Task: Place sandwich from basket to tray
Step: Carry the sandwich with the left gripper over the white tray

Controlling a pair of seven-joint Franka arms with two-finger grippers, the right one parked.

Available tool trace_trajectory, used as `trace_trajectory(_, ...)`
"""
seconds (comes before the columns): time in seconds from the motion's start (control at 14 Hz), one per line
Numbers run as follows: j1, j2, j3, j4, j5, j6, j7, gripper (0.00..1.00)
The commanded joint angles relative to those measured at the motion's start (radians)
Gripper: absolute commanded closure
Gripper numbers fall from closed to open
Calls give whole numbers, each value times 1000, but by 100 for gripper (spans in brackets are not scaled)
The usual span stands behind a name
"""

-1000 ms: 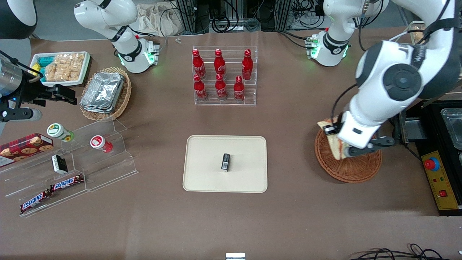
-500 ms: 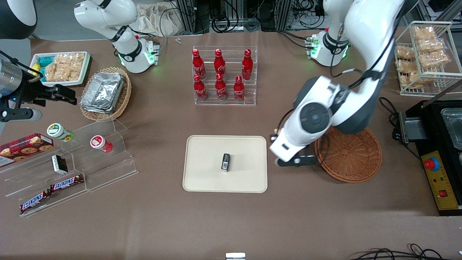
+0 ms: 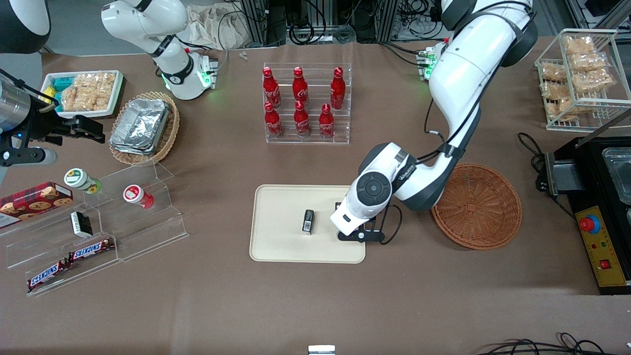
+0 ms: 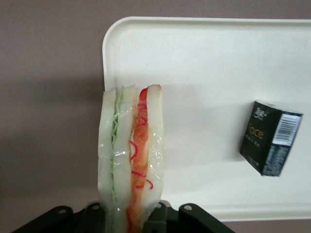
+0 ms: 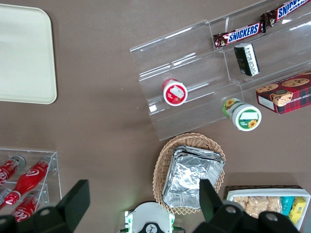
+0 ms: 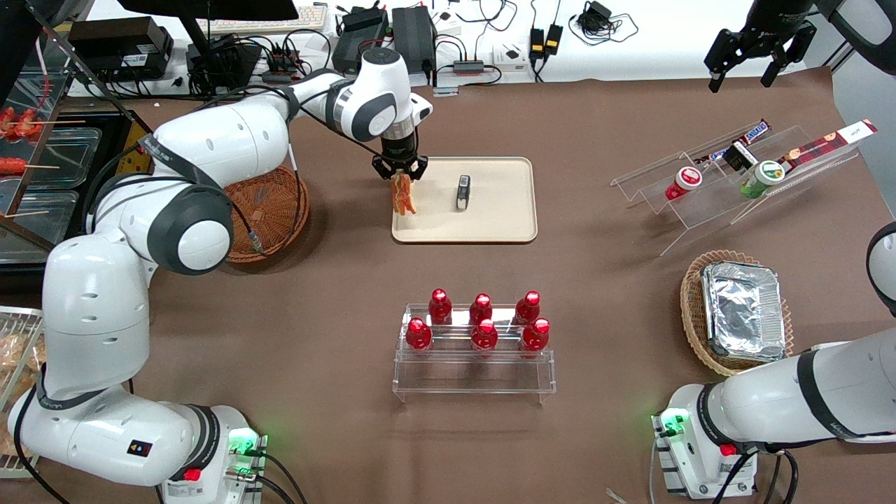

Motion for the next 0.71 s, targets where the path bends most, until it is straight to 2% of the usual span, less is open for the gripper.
trace_trajectory(0.0, -34, 38, 5, 45, 45, 22, -1, 100)
trace_trajectory(0.5, -37, 98, 7, 40, 100, 93, 16, 100)
trace_trajectory(0.57, -37, 98, 7, 42, 100, 96, 14, 82)
trace_trajectory(0.64, -37, 93, 7, 40, 103, 96, 14, 11)
